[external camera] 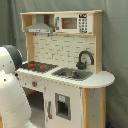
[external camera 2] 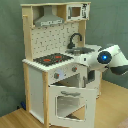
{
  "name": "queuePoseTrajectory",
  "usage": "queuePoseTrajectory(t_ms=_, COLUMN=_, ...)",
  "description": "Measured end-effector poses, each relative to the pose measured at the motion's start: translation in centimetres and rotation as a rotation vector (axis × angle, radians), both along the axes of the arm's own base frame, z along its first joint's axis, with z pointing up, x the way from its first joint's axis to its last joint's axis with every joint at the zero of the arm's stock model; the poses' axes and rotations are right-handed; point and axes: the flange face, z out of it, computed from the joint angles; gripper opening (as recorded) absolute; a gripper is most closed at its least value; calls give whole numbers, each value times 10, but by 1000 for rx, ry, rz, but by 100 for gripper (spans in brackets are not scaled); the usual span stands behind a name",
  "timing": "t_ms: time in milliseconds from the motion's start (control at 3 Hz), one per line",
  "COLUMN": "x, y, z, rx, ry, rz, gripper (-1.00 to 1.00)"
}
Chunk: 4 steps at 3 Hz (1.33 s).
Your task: Play with the kitchen
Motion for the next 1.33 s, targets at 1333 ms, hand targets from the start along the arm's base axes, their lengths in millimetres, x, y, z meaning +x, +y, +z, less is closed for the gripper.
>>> queuePoseTrajectory(t_ms=1333, x=-79, y=23, z=50, rx=-167, ry=-244, rz=-81, gripper=100)
